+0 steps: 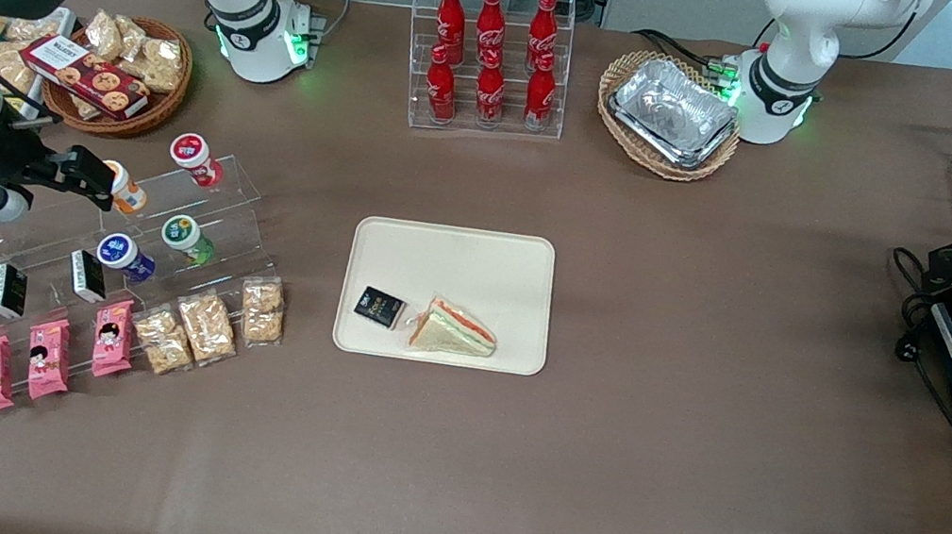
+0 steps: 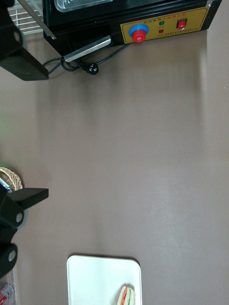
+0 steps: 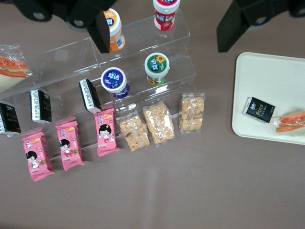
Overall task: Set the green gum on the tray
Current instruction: 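Move the right gripper down to the green-labelled gum bottle on the rack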
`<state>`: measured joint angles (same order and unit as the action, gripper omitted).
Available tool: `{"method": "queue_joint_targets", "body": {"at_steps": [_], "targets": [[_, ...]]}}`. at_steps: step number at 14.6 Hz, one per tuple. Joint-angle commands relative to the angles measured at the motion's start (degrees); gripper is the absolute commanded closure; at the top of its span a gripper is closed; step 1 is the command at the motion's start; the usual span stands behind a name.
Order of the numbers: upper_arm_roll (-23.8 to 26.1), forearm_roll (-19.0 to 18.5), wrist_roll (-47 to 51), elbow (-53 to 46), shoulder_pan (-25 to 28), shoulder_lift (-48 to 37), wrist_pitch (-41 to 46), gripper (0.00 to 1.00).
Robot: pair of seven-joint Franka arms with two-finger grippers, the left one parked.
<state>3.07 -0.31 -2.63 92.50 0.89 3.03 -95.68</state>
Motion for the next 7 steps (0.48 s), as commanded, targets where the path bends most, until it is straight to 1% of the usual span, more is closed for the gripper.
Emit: {"method": "queue_joint_targets", "body": {"at_steps": [1,3,7], "targets": [[-0.17,1.9,-2.64,1.53,-0.18,0.14,0.05,0.0],[-0.17,1.98,-3.17,5.47,-0.27,-1.96,-0.82,0.0],[-0.17,1.9,-3.87,20.48,-0.27,-10.04,-10.82,0.0]]}}
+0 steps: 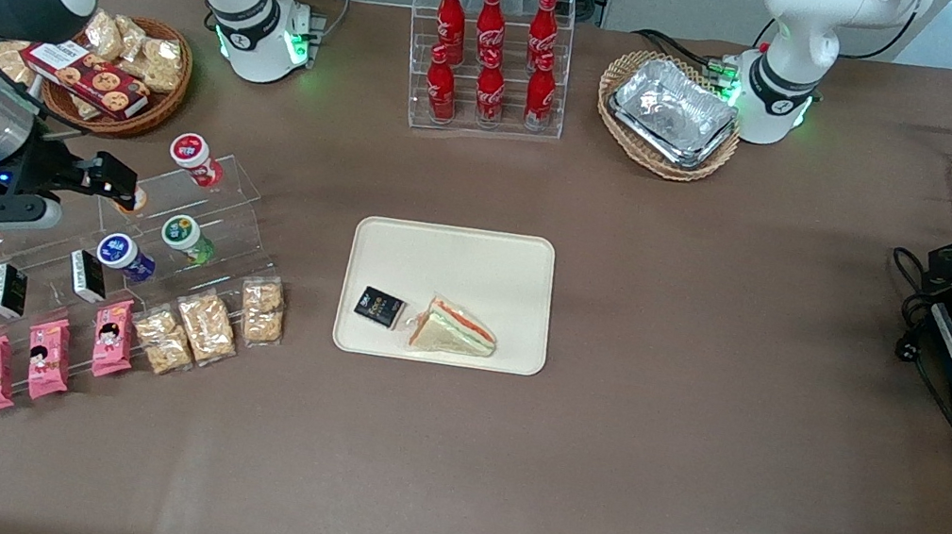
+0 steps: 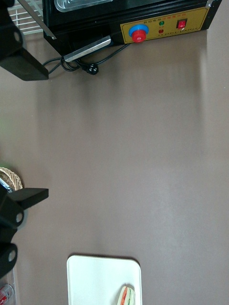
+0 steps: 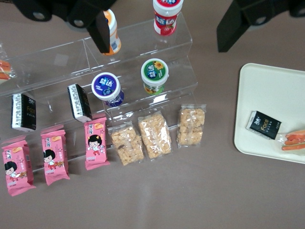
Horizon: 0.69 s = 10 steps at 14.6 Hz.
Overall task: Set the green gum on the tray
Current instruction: 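Move the right gripper down to the green-labelled gum bottle on the rack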
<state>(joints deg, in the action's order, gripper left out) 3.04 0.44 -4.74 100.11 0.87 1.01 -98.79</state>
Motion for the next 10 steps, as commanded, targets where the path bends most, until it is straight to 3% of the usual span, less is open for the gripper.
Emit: {"method": "queue_joint_targets", "body": {"at_steps": [1,10], "targets": [[-0.22,1.14,-2.63,16.49,-0.17,-9.7,-10.78,0.0],[-0.31,1.14,-3.96,36.81,-0.17,-11.48,-34.16,0.0]]}}
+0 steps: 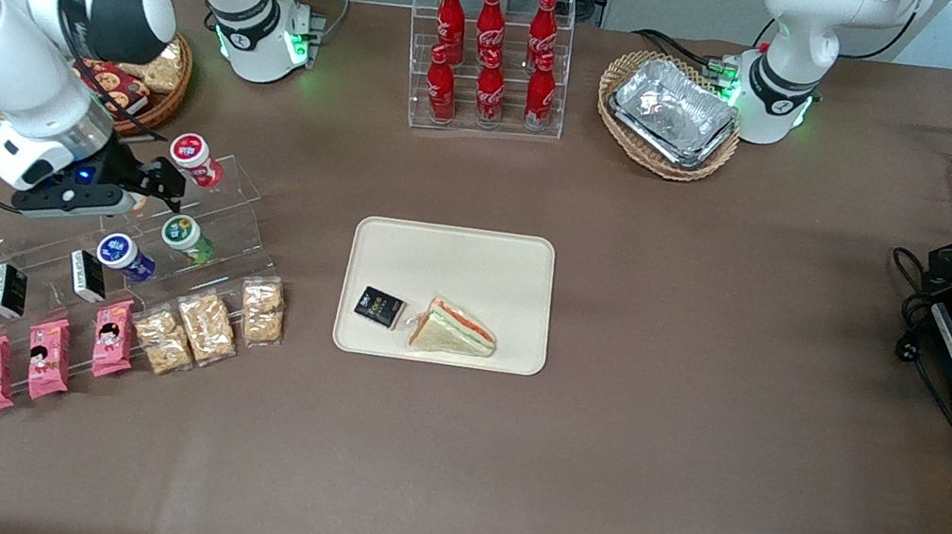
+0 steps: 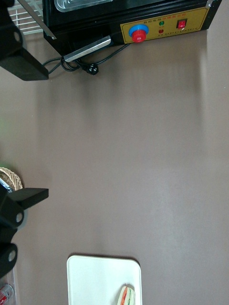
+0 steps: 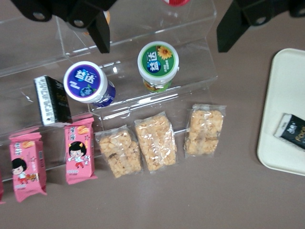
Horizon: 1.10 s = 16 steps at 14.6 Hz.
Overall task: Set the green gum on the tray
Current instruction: 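Move the right gripper down to the green-labelled gum bottle on the rack, then close the right gripper around the green-labelled gum bottle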
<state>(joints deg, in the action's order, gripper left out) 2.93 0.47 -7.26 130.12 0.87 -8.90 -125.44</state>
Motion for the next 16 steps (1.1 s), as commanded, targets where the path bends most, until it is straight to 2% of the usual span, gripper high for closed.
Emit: {"method": "queue_joint_targets", "body": {"at_steps": [1,10,16], "targets": [[-0.21,1.11,-1.44,8.29,-0.16,-1.12,-10.07,0.0],[-0.21,1.11,-1.44,13.84,-0.16,4.68,-23.88,0.0],[-0.2,1.11,-0.56,14.46,-0.08,7.05,-25.99,0.01]]}}
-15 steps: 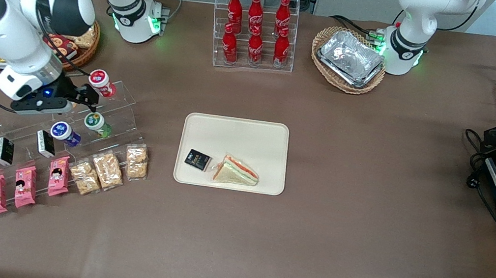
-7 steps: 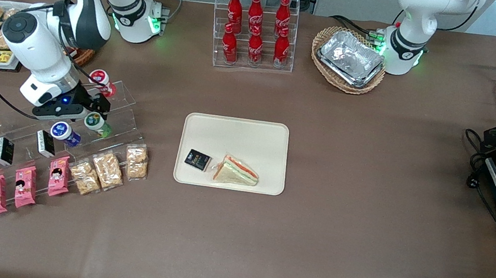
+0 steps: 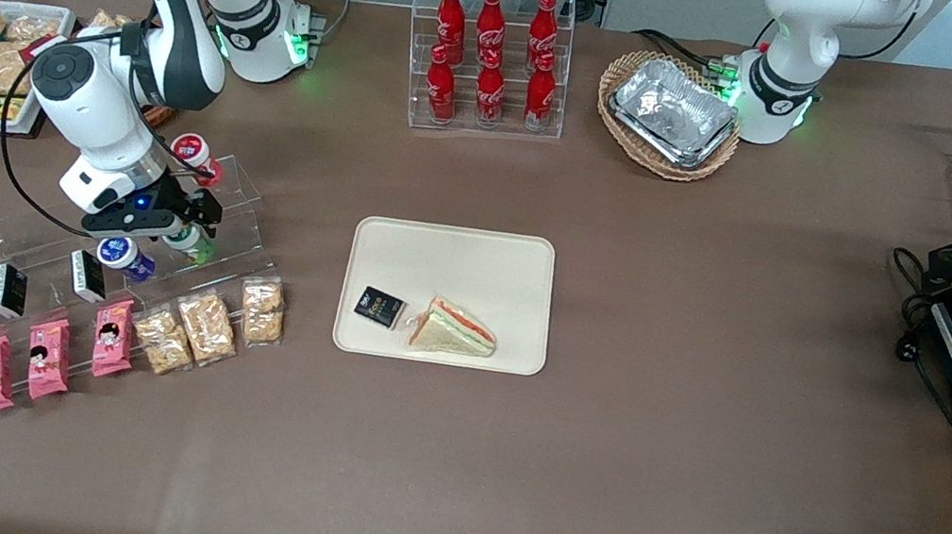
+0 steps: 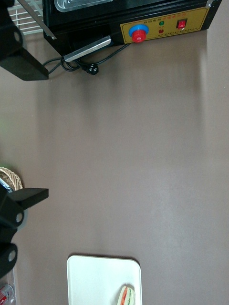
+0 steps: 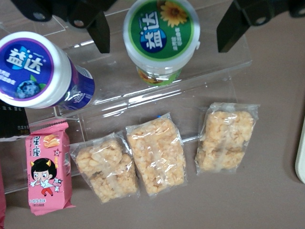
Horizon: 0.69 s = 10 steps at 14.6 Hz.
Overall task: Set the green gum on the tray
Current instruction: 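Close the right gripper around the green-labelled gum bottle, then lift the gum bottle off the rack and carry it toward the cream tray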
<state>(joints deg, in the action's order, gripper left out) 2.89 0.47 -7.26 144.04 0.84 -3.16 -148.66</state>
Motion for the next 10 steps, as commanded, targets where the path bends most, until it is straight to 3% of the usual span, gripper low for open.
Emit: {"method": "queue_joint_targets", "body": {"at_steps": [1,2,4,10], "targets": [[-0.17,1.11,-0.56,0.54,-0.14,1.58,-2.78,0.21],[-0.17,1.11,-0.56,0.54,-0.14,1.58,-2.78,0.42],[-0.17,1.11,-0.04,0.45,-0.14,1.58,-2.51,0.61],[-0.17,1.11,-0.21,-0.42,-0.23,1.32,-1.81,0.63]]}}
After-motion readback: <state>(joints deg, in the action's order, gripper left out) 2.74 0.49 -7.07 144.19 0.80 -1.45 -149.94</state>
